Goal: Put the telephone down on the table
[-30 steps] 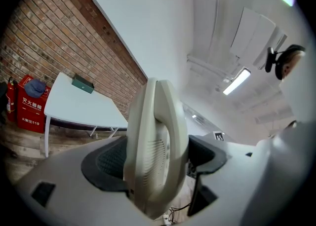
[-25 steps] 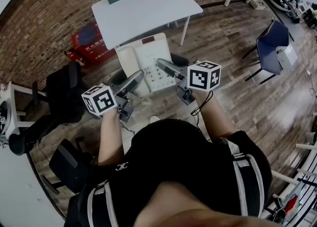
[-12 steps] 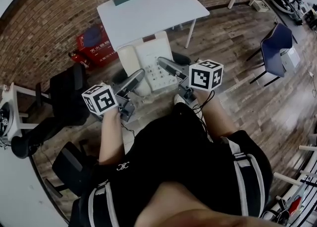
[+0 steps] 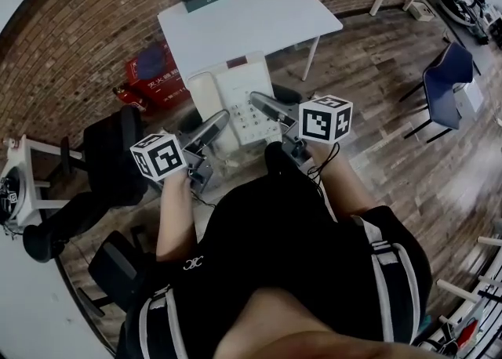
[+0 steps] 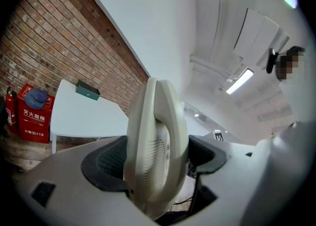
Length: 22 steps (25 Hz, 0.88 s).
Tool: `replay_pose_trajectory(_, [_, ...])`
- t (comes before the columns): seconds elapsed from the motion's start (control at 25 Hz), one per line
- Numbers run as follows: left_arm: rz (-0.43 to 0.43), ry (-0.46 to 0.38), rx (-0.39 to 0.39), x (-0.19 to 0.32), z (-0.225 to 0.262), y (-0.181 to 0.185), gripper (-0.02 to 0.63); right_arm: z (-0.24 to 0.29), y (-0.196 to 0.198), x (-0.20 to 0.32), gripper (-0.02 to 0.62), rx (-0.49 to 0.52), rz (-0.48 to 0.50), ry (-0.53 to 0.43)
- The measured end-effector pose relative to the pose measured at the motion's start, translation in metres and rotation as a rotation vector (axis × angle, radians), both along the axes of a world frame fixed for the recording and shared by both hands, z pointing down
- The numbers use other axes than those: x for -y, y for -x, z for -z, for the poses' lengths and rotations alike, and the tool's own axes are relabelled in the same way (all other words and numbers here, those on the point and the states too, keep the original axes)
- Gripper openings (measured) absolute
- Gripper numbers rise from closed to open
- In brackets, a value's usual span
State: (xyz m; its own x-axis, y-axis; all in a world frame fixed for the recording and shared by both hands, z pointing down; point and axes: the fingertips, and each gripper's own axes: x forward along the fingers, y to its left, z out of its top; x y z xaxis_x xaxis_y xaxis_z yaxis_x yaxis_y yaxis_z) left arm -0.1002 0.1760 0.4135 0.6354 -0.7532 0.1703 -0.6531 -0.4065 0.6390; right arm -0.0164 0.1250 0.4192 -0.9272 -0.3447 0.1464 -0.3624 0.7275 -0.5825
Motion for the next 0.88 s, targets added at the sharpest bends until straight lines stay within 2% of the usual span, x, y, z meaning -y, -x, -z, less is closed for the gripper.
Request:
replay_pose_trajectory(0.32, [0.017, -0.002, 0.003, 0.075, -0.005, 0.020, 0.376, -0.005, 0.022, 0.077, 0.218, 0.005, 0.020, 0.001])
replay_pose_trajectory(0.88, [0.072, 0.024, -0.014, 0.240, -0.003, 0.045, 0.376, -0.003, 0.049, 0.246, 0.216, -0.017, 0.078, 0.035])
